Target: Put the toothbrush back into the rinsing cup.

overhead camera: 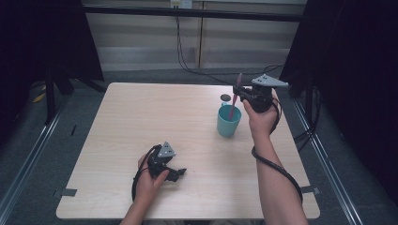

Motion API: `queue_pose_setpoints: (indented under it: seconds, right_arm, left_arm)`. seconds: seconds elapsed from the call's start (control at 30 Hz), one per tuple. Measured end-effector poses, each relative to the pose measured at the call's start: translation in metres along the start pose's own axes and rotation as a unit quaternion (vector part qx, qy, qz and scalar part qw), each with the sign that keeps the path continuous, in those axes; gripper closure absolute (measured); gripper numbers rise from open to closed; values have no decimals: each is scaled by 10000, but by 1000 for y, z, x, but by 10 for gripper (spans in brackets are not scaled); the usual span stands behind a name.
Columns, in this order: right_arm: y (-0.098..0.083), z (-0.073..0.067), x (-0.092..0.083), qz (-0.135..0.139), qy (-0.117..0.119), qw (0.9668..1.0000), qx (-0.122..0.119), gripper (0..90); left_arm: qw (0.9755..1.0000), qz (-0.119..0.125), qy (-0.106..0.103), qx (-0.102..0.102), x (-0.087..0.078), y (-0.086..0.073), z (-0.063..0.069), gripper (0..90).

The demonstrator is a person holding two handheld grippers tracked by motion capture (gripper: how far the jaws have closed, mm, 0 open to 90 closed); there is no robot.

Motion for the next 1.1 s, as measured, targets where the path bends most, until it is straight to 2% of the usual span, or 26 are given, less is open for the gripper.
queue_pose_setpoints:
  seconds: [0.2,0.3,0.53,0.77,0.8,1.1]
  right_arm:
    - [-12,-4,11,-94,16,9999,41,834]
    - [-20,-5,15,-163,-4,9999,-15,833]
    - [-33,-2,19,-125,12,9999,81,832]
    - [-50,3,21,-206,-32,9997,87,829]
    - [-53,3,21,-239,-42,9996,108,829]
    - [-68,10,17,-274,-83,9993,225,826]
  left_arm:
    - [10000,1,7,3,0,0,0,150]
    - [10000,2,7,5,0,0,0,150]
    - [10000,8,5,-29,0,0,0,150]
    - [10000,1,3,-33,0,0,1,150]
    - [10000,-36,9,21,0,-1,0,150]
    - [10000,-32,9,15,0,-1,0,150]
Point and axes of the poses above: each handheld gripper's, and its own axes: x roughly forward along the jaws, y roughly out of its top, z roughly to its right, the point moved 10 cm from there along x, roughly forward along the jaws, and after that the axes turned 11 degrees about -z, right-handed, at the moved point
